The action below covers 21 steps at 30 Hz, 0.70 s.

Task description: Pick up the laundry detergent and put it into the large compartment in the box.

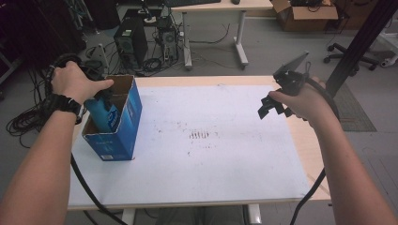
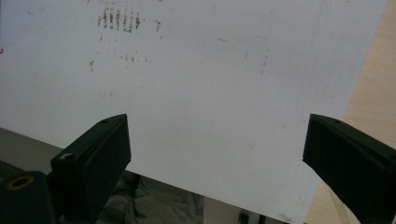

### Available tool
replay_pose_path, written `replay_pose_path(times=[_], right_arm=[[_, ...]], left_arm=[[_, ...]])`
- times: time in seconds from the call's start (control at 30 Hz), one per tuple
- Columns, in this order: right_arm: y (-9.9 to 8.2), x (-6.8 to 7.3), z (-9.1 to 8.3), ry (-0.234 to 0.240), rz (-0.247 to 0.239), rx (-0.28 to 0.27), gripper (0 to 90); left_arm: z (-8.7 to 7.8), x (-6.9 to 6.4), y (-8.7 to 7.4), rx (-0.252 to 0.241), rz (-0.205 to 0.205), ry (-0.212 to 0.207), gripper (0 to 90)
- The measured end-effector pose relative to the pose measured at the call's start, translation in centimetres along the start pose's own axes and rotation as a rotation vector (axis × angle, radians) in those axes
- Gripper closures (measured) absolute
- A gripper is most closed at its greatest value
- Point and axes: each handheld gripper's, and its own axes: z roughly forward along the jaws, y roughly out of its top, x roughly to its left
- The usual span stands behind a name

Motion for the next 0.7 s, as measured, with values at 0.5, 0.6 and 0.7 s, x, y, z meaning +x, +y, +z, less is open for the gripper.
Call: replay_pose_path(times=[0.5,0.6,0.7], right_arm=[[0.1,0.0,0.6,0.001,0.001,0.010,7.8],[0.1,0.0,0.6,0.001,-0.001,0.008,7.8],[0.1,0.1,0.7,0.001,-0.002,0.010,7.8]], left_arm=[[3.2,-0.1,0.2,0.038,0.003,-0.002,37.5],[3.7,-0.2,0.2,0.041,0.007,-0.001,37.5],[4.1,-0.2,0.3,0.047,0.010,-0.006,37.5]])
